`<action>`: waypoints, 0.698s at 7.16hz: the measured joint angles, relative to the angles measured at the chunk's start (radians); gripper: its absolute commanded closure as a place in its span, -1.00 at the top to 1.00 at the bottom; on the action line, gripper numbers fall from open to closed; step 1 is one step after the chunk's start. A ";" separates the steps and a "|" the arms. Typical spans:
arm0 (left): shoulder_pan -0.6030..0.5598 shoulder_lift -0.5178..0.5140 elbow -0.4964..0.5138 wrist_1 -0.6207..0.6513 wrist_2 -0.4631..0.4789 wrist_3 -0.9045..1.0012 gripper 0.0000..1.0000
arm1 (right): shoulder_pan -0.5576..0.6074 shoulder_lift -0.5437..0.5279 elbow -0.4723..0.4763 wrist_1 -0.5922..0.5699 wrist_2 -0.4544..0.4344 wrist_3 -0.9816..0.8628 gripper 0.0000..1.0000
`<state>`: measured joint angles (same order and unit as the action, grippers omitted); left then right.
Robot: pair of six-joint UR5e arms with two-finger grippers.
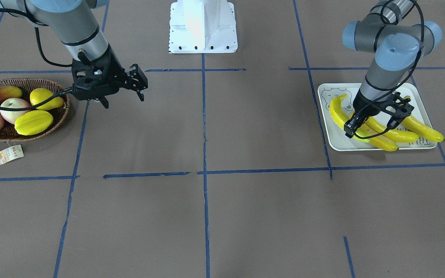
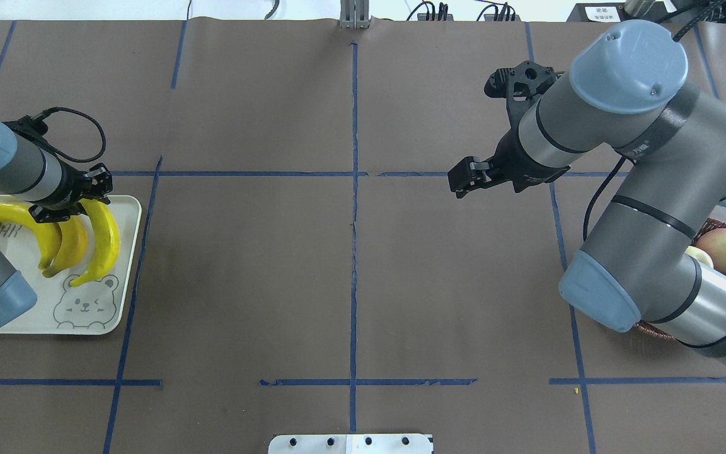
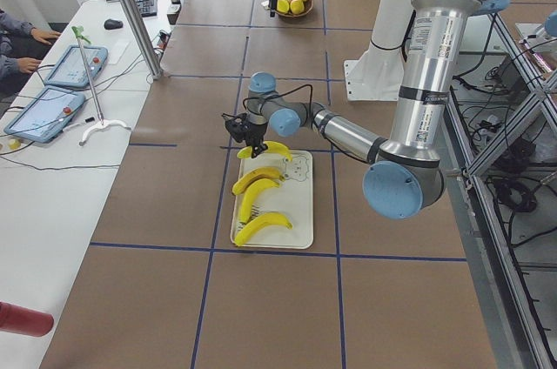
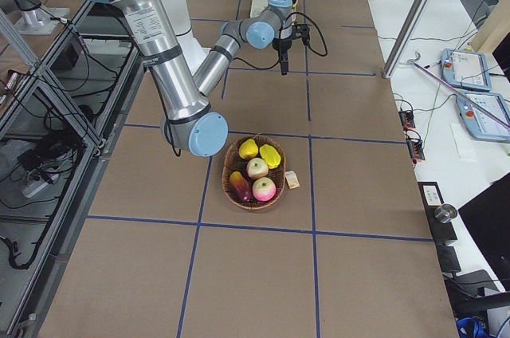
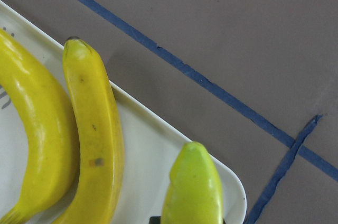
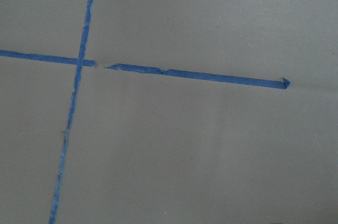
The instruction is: Transfer all bananas from basket to plate
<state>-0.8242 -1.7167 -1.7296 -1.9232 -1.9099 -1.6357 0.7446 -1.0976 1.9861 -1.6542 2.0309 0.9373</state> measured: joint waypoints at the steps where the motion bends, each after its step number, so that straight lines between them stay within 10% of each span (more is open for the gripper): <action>1: -0.002 0.009 0.026 -0.036 0.000 -0.009 1.00 | 0.000 0.000 0.000 0.000 0.000 0.000 0.99; 5: -0.075 0.062 0.011 -0.115 -0.060 0.074 1.00 | 0.004 -0.001 0.002 0.001 -0.001 -0.003 0.99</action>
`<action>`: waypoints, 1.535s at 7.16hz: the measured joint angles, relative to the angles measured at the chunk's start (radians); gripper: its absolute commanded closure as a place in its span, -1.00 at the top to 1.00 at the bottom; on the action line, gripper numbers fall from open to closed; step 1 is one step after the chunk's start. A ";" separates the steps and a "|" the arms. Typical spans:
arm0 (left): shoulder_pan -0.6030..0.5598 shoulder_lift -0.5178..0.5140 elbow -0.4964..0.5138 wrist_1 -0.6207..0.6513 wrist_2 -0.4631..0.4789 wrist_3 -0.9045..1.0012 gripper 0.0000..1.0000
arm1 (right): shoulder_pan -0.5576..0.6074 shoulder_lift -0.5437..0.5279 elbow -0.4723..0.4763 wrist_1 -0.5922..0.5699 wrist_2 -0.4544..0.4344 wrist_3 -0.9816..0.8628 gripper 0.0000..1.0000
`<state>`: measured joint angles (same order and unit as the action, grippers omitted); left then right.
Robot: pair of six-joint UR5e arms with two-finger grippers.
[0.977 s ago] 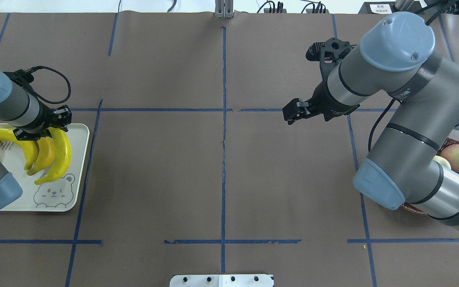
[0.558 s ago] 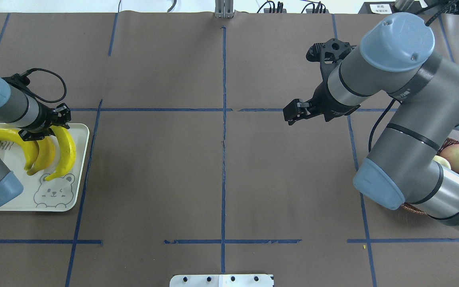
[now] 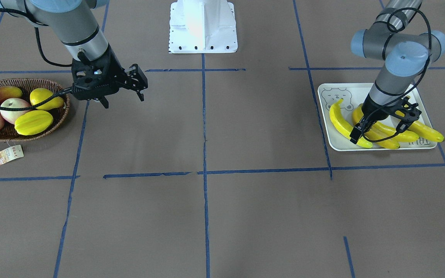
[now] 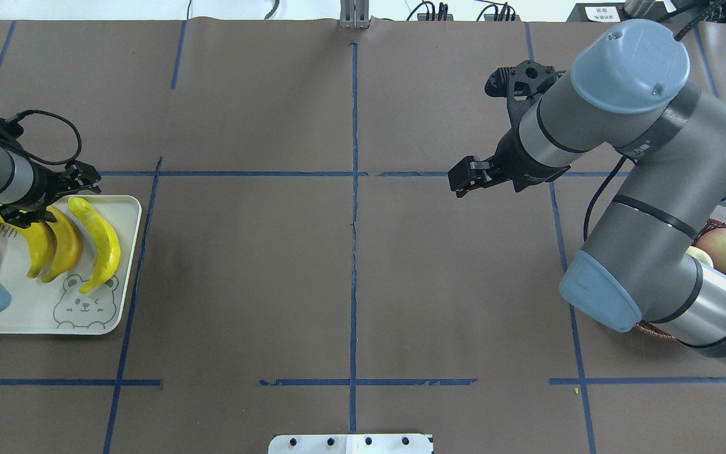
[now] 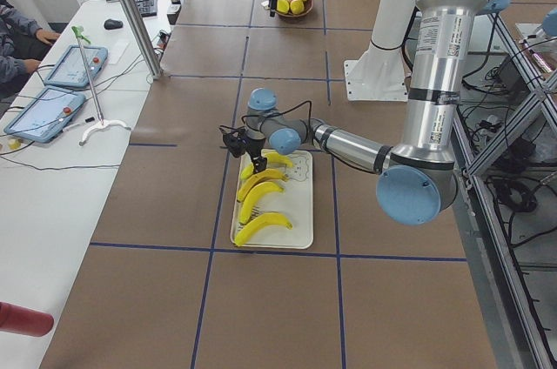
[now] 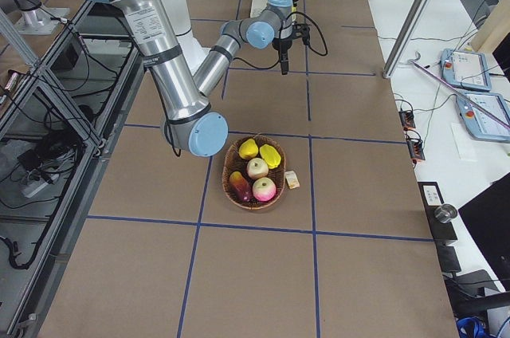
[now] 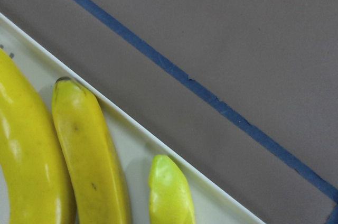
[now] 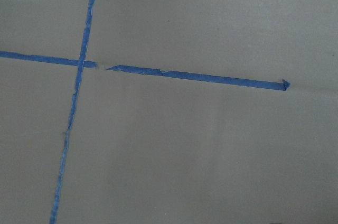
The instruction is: Transfer all bananas from basket to plate
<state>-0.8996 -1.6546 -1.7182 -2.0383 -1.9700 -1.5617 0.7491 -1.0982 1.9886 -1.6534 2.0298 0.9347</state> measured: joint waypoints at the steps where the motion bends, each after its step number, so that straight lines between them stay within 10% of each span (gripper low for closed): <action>1: -0.067 0.000 -0.021 0.004 -0.086 0.055 1.00 | 0.010 -0.008 0.000 -0.002 0.001 -0.018 0.99; 4: -0.244 0.033 -0.094 0.110 -0.240 0.486 1.00 | 0.096 -0.118 0.019 -0.005 0.034 -0.208 0.99; 11: -0.581 0.118 -0.019 0.532 -0.259 1.727 1.00 | 0.610 -0.505 -0.025 -0.021 0.298 -1.086 0.99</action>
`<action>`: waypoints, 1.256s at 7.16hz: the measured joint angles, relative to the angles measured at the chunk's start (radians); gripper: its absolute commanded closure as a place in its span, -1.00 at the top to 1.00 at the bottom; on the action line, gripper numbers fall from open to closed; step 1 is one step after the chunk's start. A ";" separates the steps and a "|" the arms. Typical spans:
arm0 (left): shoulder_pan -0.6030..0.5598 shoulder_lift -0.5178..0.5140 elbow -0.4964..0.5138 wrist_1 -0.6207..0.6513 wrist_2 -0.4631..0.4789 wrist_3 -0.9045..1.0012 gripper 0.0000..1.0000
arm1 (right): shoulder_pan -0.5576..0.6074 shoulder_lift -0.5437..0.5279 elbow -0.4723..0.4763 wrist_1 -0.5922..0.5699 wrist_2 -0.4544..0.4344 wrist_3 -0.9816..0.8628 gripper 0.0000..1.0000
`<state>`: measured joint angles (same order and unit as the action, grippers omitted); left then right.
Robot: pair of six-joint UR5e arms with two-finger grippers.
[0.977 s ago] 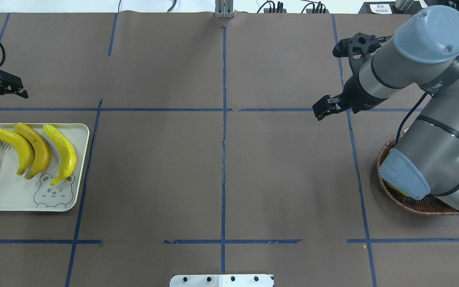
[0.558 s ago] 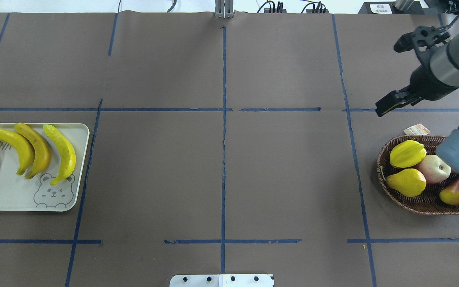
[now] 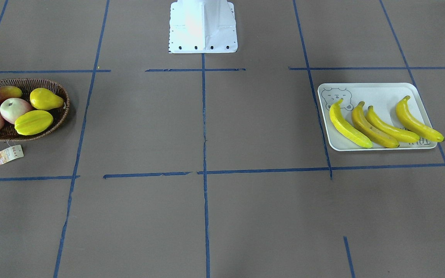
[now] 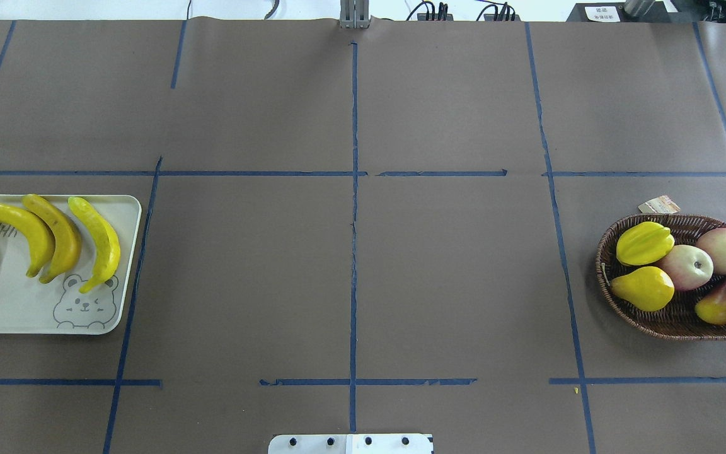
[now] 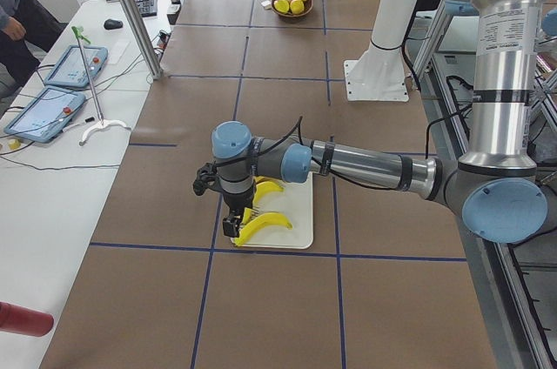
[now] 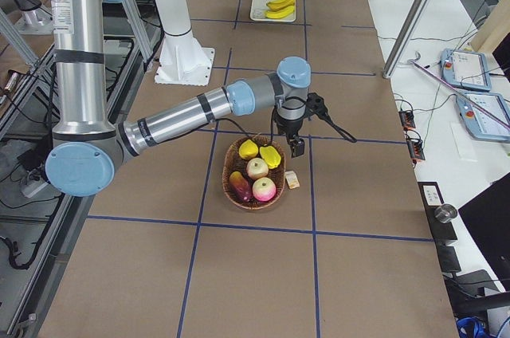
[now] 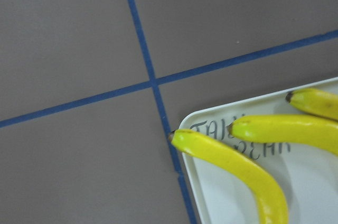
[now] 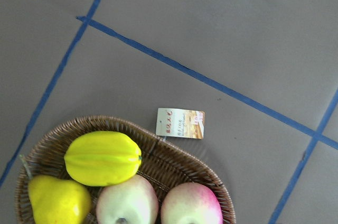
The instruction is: Transfer all bananas from basket to plate
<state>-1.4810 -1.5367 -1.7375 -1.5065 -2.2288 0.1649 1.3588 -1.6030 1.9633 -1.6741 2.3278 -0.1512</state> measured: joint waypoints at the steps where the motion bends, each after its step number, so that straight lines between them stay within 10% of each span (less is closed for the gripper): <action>1: -0.039 0.001 0.006 0.071 -0.024 0.063 1.00 | 0.050 -0.031 -0.034 0.000 0.010 -0.086 0.99; 4: -0.097 0.032 0.017 0.151 -0.180 0.098 1.00 | 0.193 -0.103 -0.189 0.012 0.036 -0.173 0.99; 9: -0.103 0.059 -0.002 0.102 -0.183 0.093 1.00 | 0.241 -0.145 -0.210 0.017 0.036 -0.138 0.99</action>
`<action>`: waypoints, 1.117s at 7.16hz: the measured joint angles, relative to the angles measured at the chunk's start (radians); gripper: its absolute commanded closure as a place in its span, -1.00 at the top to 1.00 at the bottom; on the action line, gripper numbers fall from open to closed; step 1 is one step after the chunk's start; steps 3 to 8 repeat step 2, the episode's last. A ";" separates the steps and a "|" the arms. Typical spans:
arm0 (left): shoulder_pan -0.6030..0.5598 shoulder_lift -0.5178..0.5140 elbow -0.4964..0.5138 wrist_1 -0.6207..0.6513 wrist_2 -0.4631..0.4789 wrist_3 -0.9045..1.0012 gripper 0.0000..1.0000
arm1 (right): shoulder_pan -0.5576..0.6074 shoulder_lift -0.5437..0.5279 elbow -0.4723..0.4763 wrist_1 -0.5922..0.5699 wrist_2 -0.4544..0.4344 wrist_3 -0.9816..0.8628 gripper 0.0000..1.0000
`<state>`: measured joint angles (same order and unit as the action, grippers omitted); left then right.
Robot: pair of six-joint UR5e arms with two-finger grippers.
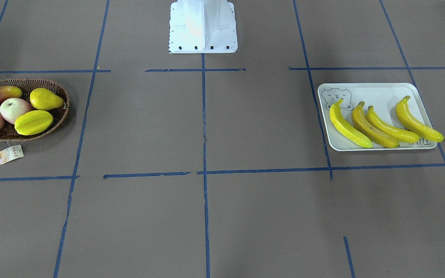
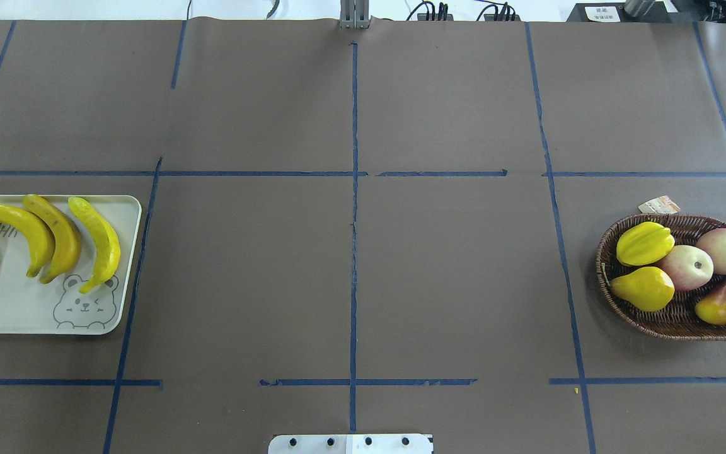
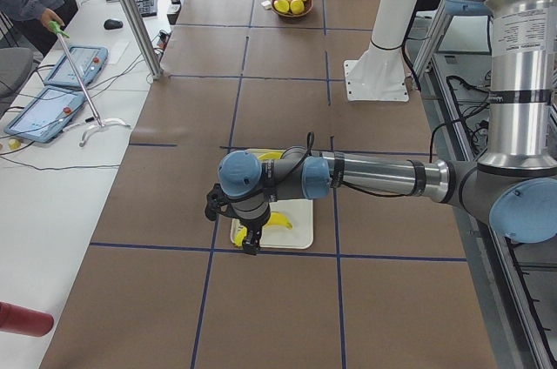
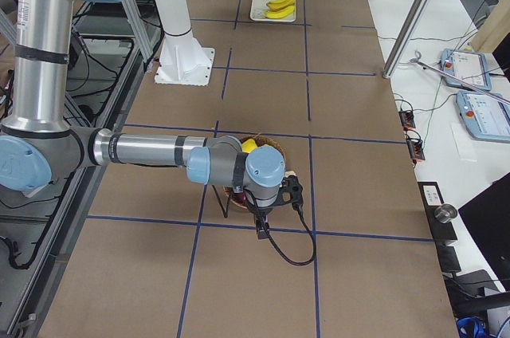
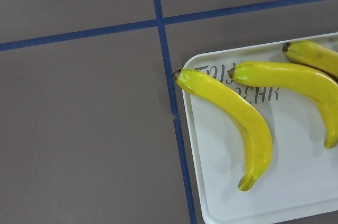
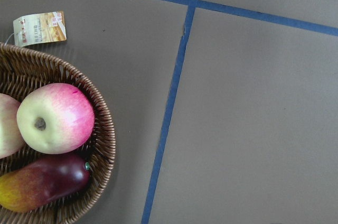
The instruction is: Transfer all bananas from basket to plate
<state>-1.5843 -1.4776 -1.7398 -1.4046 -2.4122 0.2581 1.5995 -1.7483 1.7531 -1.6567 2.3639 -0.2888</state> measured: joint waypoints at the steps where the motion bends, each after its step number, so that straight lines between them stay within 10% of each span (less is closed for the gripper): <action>1: 0.000 0.008 -0.003 -0.001 0.000 0.001 1.00 | 0.000 0.000 0.001 0.000 0.000 0.002 0.99; 8: 0.000 0.012 -0.005 -0.002 0.000 0.001 1.00 | 0.000 0.000 0.002 0.000 0.000 0.004 0.99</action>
